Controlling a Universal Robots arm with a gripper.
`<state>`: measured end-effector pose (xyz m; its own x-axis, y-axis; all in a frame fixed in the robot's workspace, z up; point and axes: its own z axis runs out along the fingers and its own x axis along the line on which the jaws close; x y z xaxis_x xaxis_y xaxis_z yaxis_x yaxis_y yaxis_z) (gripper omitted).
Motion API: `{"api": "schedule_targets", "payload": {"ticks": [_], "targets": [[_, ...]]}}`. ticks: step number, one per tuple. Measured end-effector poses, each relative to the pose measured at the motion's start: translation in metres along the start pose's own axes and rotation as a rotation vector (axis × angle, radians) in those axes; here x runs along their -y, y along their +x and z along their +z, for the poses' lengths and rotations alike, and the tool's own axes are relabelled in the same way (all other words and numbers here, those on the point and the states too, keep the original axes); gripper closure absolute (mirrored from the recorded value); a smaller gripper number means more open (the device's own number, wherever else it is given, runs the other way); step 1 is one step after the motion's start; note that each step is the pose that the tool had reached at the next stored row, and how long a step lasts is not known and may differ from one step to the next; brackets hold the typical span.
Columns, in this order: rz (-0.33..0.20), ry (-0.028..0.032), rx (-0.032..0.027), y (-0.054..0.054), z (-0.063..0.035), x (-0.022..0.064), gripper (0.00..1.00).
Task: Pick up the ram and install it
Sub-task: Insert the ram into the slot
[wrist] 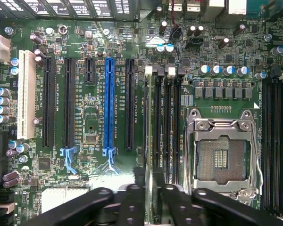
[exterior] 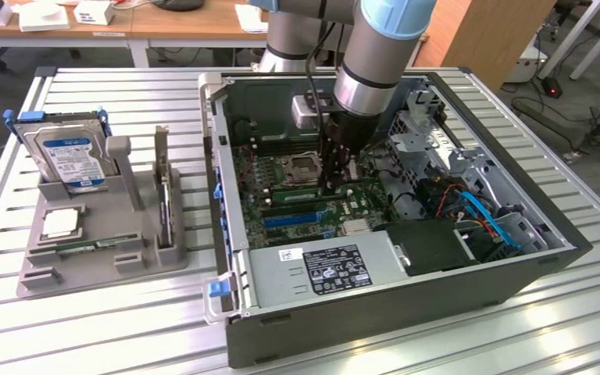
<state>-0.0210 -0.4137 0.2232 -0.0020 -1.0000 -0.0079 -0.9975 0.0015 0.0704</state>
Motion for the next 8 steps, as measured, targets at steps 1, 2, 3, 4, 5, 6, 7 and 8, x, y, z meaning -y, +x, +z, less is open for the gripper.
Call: {"api": "schedule_targets", "payload": {"ticks": [1,2,3,4,5,6,7,8], "targets": [[0.000,0.0000,-0.0001,0.0000,0.0000,0.0000,0.76],[0.000,0.0000,-0.0001,0.0000,0.0000,0.0000,0.76],[0.000,0.0000,-0.0001,0.0000,0.0000,0.0000,0.70],[0.000,-0.0001,-0.0001,0.0000,0.0000,0.0000,0.70],[0.000,0.0000,-0.0001,0.0000,-0.0001,0.0000,0.70],[0.000,0.0000,-0.0001,0.0000,-0.0010,-0.0001,0.70],[0.000,0.0000,0.0000,0.0000,-0.0032,-0.0002,0.70],[0.000,0.0000,0.0000,0.0000,-0.0064,-0.0005,0.70]]}}
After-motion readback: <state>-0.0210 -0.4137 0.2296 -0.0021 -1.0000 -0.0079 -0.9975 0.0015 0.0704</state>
